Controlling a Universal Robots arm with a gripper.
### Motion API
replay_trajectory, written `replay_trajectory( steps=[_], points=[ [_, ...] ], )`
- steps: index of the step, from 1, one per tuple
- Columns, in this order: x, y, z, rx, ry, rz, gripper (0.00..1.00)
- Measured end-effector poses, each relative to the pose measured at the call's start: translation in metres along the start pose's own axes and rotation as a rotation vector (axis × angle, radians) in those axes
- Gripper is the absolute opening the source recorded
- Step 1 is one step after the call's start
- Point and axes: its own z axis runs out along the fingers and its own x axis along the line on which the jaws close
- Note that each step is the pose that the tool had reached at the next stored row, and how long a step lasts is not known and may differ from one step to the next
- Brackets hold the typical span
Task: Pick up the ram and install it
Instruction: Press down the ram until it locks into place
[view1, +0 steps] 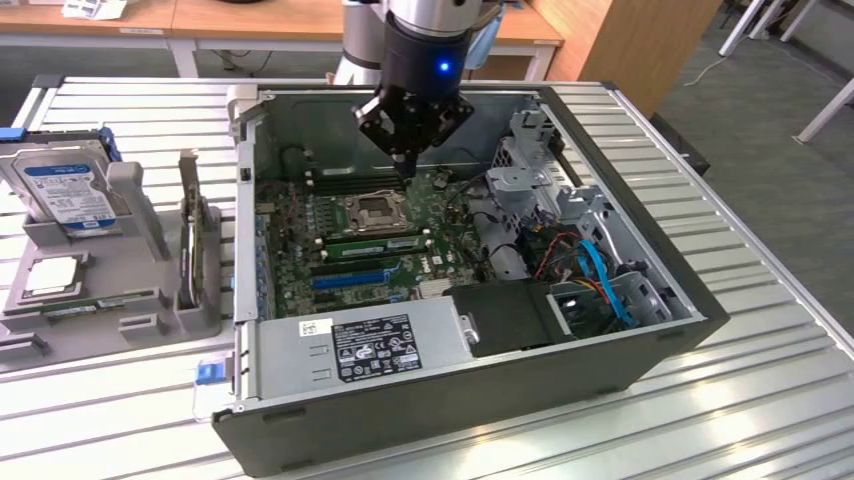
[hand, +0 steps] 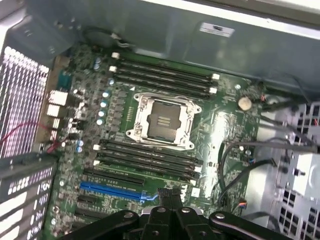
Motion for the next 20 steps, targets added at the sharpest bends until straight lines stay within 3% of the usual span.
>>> replay_trajectory(
  steps=[2,9,12,20],
  points=[
    [0.0000,0.0000,0.0002,0.0002,-0.0014,0.032,0.10],
    [0.0000,0.0000,0.0001,0.0003,-0.0018,0.038,0.10],
    [0.0000,0.0000,0.0003,0.0007,-0.0033,0.073,0.10],
    [0.0003,0.0001,0.0003,0.0008,-0.0034,0.074,0.10]
  ],
)
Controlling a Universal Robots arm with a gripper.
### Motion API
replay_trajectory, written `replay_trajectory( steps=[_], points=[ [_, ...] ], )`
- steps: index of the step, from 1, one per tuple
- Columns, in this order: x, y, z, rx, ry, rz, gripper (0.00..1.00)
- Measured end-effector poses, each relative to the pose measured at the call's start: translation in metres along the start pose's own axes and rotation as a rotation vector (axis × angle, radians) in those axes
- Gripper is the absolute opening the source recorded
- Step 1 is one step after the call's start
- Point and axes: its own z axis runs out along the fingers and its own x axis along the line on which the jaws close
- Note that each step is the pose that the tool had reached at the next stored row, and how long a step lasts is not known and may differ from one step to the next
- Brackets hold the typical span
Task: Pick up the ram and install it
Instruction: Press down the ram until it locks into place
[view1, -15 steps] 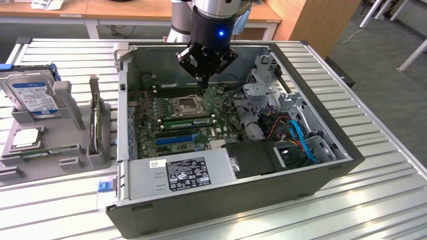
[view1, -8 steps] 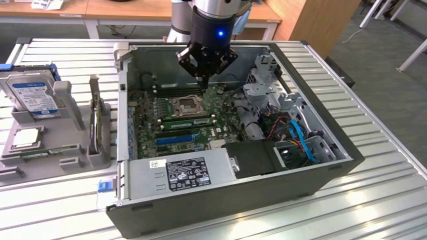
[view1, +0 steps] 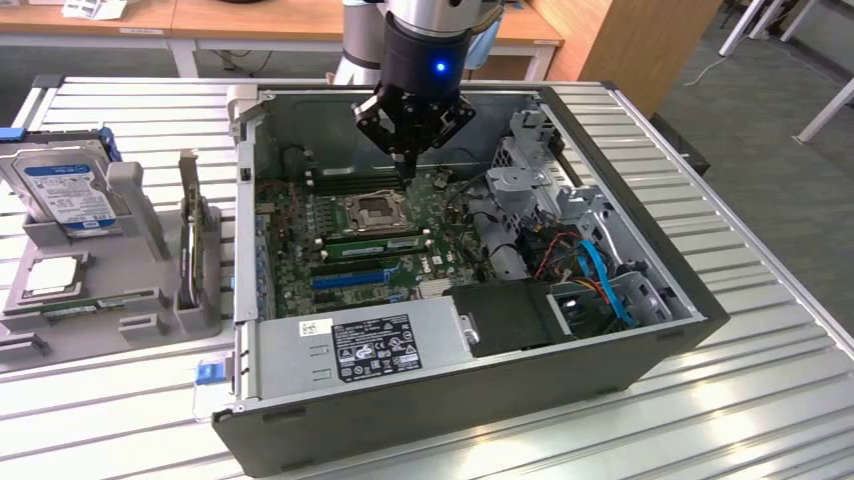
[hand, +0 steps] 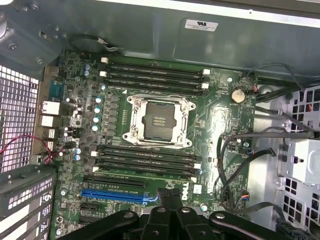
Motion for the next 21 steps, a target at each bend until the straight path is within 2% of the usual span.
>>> replay_trajectory(
  steps=[5,7,11,14,17,18,20,21],
  points=[
    [0.0000,0.0000,0.0000,0.0004,0.0010,0.000,0.10],
    [0.0001,0.0000,0.0001,0.0012,0.0058,0.000,0.10],
    [0.0000,0.0000,0.0000,0.0018,0.0089,0.000,0.10],
    [0.0000,0.0000,0.0000,0.0039,0.0165,0.001,0.10],
    [0.0000,0.0000,0.0000,0.0047,0.0171,0.001,0.10],
    [0.0000,0.0001,0.0001,0.0070,0.0185,0.001,0.10],
    [-0.0001,0.0000,0.0000,0.0165,0.0223,0.001,0.10],
    [-0.0001,0.0000,0.0001,0.0189,0.0228,0.001,0.10]
  ],
)
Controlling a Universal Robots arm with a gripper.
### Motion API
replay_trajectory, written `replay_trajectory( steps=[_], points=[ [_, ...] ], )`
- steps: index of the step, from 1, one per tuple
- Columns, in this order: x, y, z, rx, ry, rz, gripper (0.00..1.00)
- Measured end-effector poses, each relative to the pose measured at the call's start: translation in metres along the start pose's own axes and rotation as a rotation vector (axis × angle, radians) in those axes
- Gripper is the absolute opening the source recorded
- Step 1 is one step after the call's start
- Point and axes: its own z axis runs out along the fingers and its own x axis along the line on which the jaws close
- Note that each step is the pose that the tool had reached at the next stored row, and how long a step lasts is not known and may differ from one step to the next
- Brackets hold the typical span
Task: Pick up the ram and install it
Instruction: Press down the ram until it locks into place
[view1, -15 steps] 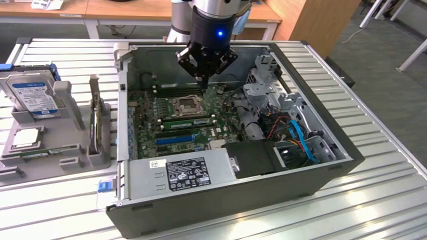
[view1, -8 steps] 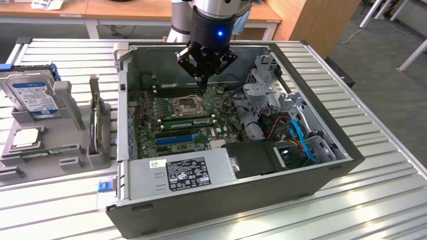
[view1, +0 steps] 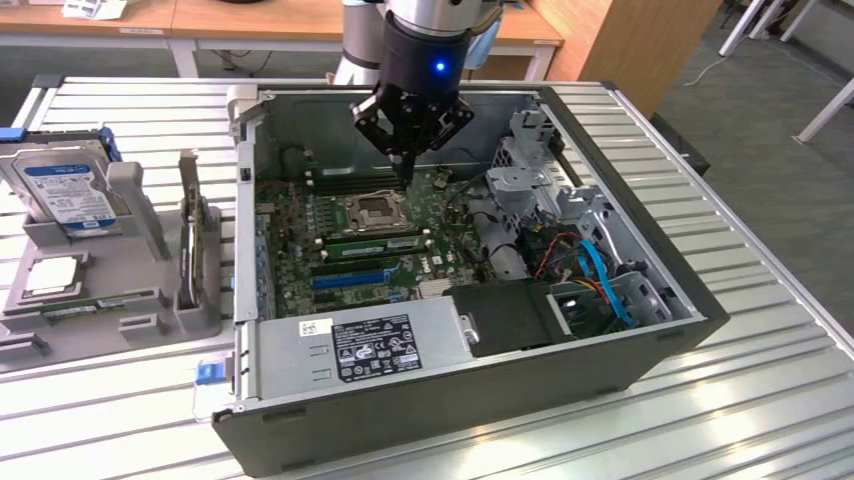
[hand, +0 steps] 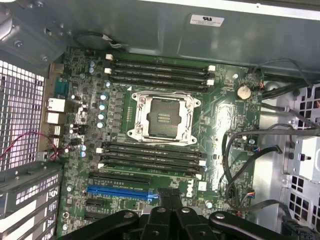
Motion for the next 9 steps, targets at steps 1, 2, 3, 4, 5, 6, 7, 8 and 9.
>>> replay_trajectory(
  steps=[1,2,3,4,5,6,7,8,9],
  points=[
    [0.0001,0.0000,0.0000,0.0014,0.0002,0.000,0.10],
    [0.0001,0.0000,0.0000,0.0016,0.0002,0.000,0.10],
    [0.0001,0.0000,-0.0001,0.0018,0.0003,0.000,0.10],
    [0.0001,0.0000,-0.0001,0.0018,0.0002,0.000,0.10],
    [0.0001,0.0000,-0.0001,0.0019,0.0003,0.000,0.10],
    [0.0001,0.0002,-0.0001,0.0018,0.0003,0.000,0.10],
    [0.0001,0.0007,0.0000,0.0018,0.0002,0.000,0.10],
    [0.0001,0.0013,0.0000,0.0018,0.0002,0.001,0.10],
    [0.0000,0.0020,0.0000,0.0018,0.0002,0.000,0.10]
  ],
)
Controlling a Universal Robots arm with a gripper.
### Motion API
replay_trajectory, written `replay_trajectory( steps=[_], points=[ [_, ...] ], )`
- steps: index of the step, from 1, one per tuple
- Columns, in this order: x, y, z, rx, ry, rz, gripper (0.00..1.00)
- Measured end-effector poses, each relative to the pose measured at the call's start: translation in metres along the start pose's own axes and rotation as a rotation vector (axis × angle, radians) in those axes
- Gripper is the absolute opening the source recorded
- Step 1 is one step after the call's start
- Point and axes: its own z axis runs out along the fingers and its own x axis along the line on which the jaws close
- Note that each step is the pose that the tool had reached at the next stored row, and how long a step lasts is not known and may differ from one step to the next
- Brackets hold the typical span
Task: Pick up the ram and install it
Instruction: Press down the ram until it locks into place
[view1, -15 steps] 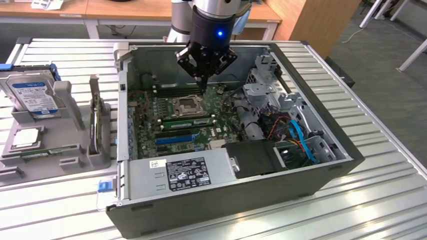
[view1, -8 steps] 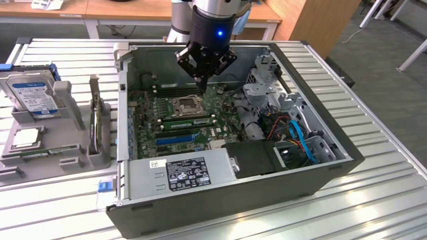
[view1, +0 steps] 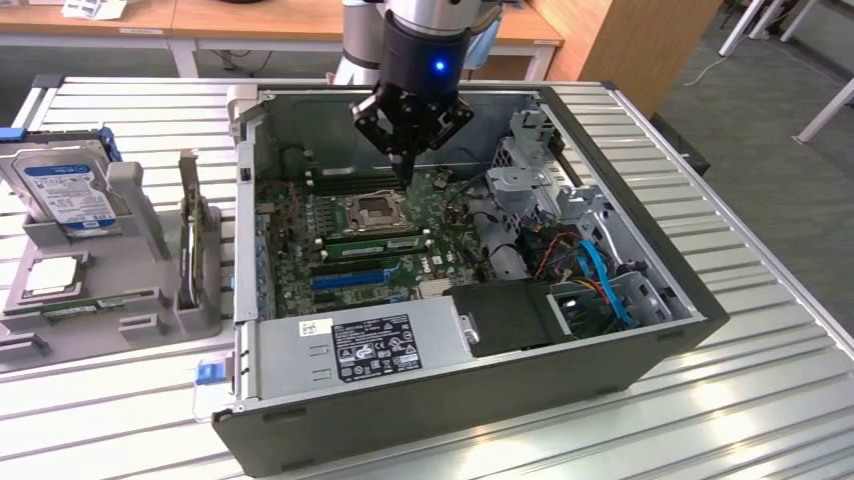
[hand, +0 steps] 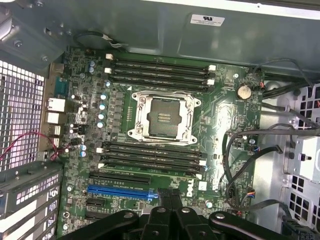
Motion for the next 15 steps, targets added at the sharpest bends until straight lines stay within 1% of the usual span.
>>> replay_trajectory(
  steps=[8,15],
  points=[
    [0.0028,0.0007,0.0001,-0.0001,-0.0001,0.001,0.10],
    [0.0031,0.0007,0.0001,0.0000,0.0000,0.000,0.10]
  ],
)
